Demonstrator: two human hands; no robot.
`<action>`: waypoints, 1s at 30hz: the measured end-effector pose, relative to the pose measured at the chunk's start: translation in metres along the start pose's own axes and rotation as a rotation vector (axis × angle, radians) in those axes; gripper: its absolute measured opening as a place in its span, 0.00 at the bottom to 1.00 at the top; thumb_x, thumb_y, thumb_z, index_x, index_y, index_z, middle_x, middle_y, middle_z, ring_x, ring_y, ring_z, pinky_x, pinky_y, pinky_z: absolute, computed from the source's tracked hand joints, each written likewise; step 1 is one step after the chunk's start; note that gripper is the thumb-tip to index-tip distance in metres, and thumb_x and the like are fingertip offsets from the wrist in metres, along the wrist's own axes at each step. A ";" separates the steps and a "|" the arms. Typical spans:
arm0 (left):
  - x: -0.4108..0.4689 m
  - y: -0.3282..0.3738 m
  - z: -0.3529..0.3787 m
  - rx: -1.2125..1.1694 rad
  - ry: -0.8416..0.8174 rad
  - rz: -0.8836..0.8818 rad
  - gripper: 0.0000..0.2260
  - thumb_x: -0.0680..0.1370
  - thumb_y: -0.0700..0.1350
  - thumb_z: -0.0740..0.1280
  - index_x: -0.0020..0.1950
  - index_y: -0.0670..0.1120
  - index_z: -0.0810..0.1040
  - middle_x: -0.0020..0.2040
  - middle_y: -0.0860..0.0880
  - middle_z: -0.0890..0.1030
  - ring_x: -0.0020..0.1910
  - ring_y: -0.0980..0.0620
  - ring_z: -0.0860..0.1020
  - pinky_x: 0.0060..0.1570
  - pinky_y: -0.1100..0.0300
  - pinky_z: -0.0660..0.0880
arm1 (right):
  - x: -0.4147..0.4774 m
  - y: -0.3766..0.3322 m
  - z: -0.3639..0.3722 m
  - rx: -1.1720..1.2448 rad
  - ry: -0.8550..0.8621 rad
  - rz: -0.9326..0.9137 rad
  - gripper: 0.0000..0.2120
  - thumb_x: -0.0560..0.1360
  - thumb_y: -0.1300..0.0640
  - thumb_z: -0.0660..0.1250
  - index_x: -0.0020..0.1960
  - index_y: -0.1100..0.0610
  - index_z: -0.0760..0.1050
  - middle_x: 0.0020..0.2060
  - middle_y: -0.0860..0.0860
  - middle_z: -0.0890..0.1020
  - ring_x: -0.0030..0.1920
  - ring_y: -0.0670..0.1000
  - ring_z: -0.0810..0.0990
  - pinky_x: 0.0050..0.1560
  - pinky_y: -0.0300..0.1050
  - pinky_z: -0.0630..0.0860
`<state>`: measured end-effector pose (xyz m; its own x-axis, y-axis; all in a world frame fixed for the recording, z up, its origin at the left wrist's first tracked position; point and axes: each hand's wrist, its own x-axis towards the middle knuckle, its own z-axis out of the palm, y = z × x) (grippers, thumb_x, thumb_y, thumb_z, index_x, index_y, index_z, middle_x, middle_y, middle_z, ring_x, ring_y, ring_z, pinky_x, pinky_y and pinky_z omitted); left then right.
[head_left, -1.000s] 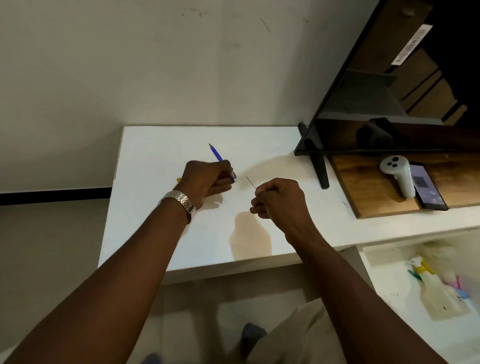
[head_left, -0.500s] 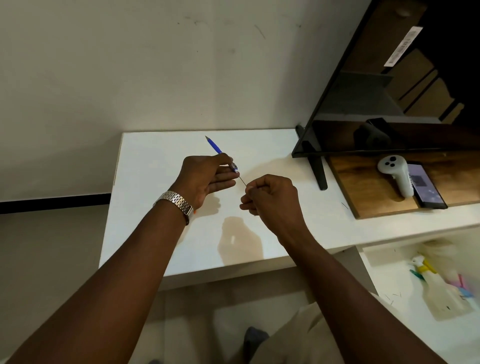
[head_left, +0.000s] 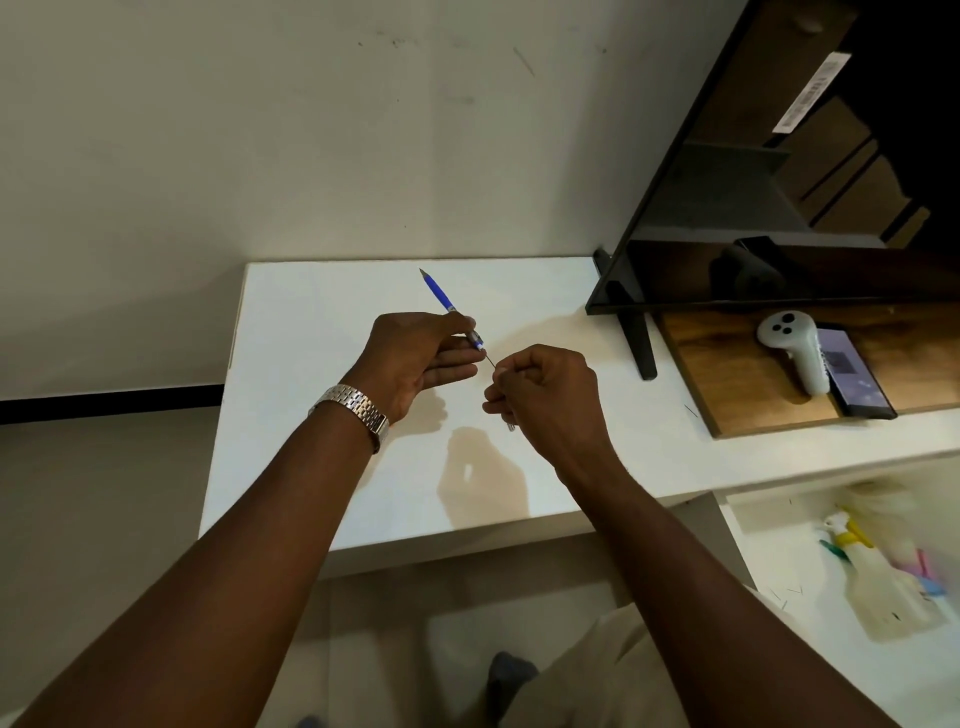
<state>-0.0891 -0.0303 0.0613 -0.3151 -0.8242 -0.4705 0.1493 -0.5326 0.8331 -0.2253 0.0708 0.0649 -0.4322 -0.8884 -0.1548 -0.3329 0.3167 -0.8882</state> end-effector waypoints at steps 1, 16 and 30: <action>0.000 -0.001 0.001 0.023 -0.003 -0.006 0.07 0.74 0.40 0.76 0.49 0.37 0.85 0.43 0.38 0.89 0.43 0.44 0.89 0.38 0.55 0.85 | 0.001 -0.001 0.000 0.002 0.002 -0.006 0.07 0.79 0.63 0.68 0.43 0.56 0.81 0.33 0.49 0.87 0.34 0.48 0.89 0.46 0.53 0.87; -0.005 -0.012 -0.005 0.071 -0.036 -0.124 0.11 0.72 0.45 0.78 0.52 0.44 0.87 0.47 0.45 0.90 0.46 0.49 0.89 0.37 0.55 0.84 | 0.012 -0.007 -0.002 0.020 -0.027 -0.099 0.14 0.79 0.47 0.73 0.57 0.56 0.77 0.35 0.55 0.88 0.32 0.49 0.89 0.39 0.49 0.86; -0.005 -0.001 -0.021 -0.018 -0.029 -0.124 0.07 0.73 0.45 0.78 0.49 0.45 0.87 0.47 0.45 0.90 0.47 0.50 0.89 0.38 0.56 0.85 | 0.025 0.028 -0.008 -0.534 -0.155 0.119 0.11 0.71 0.60 0.79 0.48 0.67 0.83 0.44 0.62 0.87 0.44 0.62 0.85 0.50 0.53 0.84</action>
<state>-0.0680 -0.0296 0.0564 -0.3596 -0.7457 -0.5609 0.1237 -0.6339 0.7635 -0.2519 0.0605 0.0397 -0.3783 -0.8619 -0.3377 -0.6846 0.5060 -0.5246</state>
